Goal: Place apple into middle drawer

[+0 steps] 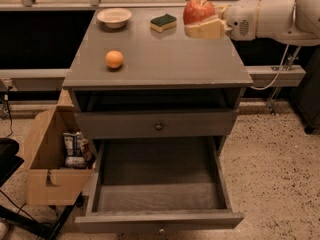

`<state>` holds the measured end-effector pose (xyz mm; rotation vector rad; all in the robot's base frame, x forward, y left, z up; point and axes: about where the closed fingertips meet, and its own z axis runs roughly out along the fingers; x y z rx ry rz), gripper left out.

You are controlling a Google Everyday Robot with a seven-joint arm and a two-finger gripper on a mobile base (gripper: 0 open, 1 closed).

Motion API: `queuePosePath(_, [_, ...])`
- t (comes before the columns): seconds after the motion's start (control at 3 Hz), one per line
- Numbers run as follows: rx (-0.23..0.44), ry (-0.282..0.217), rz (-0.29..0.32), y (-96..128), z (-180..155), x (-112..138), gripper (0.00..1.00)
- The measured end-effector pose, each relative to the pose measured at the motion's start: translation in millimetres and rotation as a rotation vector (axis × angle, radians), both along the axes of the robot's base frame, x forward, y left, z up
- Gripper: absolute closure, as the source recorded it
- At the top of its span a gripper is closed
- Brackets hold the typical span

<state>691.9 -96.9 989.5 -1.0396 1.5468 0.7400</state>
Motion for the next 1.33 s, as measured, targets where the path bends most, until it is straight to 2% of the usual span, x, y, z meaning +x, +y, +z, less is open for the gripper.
queuePosePath(0.67, [-0.123, -0.017, -0.114, -35.9, -19.6, -96.8, 1.0])
queuePosePath(1.0, [-0.208, 0.025, -0.141, -53.3, -89.6, -134.3, 1.0])
queuePosePath(1.33, [-0.31, 0.121, -0.121, -49.8, -206.0, -163.9, 1.0])
